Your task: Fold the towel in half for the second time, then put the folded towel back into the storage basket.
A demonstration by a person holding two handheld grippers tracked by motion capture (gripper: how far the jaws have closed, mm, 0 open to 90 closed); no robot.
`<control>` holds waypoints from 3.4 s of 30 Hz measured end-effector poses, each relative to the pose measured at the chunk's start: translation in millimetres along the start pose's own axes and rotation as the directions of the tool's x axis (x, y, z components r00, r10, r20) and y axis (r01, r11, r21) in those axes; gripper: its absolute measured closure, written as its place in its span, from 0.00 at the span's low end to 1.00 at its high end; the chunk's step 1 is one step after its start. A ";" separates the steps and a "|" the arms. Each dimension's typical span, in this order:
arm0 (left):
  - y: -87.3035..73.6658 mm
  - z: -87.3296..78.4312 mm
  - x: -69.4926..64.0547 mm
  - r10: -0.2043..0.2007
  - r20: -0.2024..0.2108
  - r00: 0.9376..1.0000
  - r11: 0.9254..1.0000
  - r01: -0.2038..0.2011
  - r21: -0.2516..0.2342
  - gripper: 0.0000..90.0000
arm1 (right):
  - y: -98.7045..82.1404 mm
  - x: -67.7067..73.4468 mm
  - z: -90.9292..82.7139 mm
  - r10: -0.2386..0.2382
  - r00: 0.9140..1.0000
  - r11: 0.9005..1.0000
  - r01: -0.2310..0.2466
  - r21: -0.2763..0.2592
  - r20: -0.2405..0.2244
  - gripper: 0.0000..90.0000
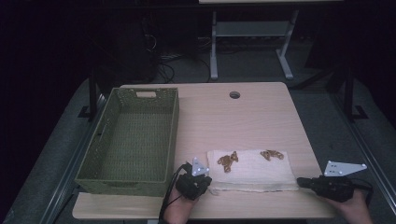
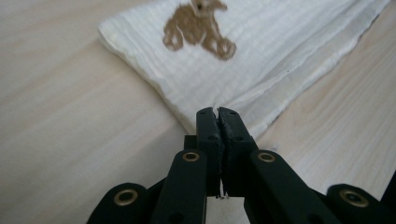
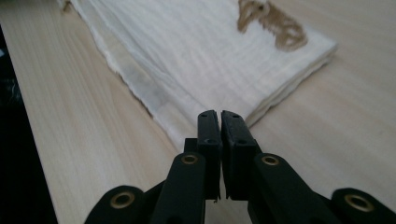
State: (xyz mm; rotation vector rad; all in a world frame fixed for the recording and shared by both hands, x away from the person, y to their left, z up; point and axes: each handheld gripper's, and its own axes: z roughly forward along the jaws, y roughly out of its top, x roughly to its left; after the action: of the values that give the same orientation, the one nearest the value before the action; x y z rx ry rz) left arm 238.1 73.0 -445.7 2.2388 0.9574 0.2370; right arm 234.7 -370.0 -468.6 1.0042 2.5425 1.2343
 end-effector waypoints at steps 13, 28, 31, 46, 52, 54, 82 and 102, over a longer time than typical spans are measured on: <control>19.7 -0.7 9.5 0.005 -0.017 1.000 0.995 -0.007 -0.099 0.55 | 20.0 -8.7 2.6 -0.009 1.000 0.999 0.009 -0.045 0.000 0.66; 55.4 34.8 40.4 0.018 -0.088 0.996 0.995 -0.026 -0.092 0.52 | 53.2 -41.8 30.6 -0.003 0.993 0.999 0.008 -0.044 0.115 0.72; 60.7 38.9 48.9 0.006 -0.099 0.995 0.995 -0.016 -0.098 0.52 | 58.4 -52.9 38.4 0.003 0.992 0.999 0.002 -0.039 0.123 0.74; 64.1 55.2 63.6 0.001 -0.133 0.991 0.997 -0.010 -0.070 0.52 | 59.2 -68.0 62.7 0.034 0.993 0.999 -0.037 0.020 0.109 0.88; 62.5 61.0 66.1 -0.003 -0.125 0.992 0.999 -0.003 -0.045 0.55 | 59.4 -65.5 63.1 0.023 0.994 0.999 -0.026 0.024 0.109 0.94; 62.0 63.4 67.8 -0.009 -0.116 0.993 0.999 0.005 -0.038 0.56 | 59.5 -65.1 62.9 0.023 0.994 0.999 -0.026 0.028 0.111 0.94; 87.4 63.6 78.1 -0.011 -0.066 0.998 0.988 0.001 -0.153 0.95 | 78.1 -87.0 45.0 0.021 0.980 0.995 -0.002 -0.099 0.196 0.96; 65.5 38.4 57.2 0.048 -0.009 0.999 0.984 -0.048 -0.172 0.95 | 64.3 -61.8 24.2 0.024 0.991 0.989 -0.004 -0.149 0.132 0.96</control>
State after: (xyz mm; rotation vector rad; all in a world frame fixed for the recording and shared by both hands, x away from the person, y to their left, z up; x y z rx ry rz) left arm 332.0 60.2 -437.2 2.1052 0.8527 0.3341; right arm 324.2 -364.5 -446.2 1.0352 2.3105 1.2919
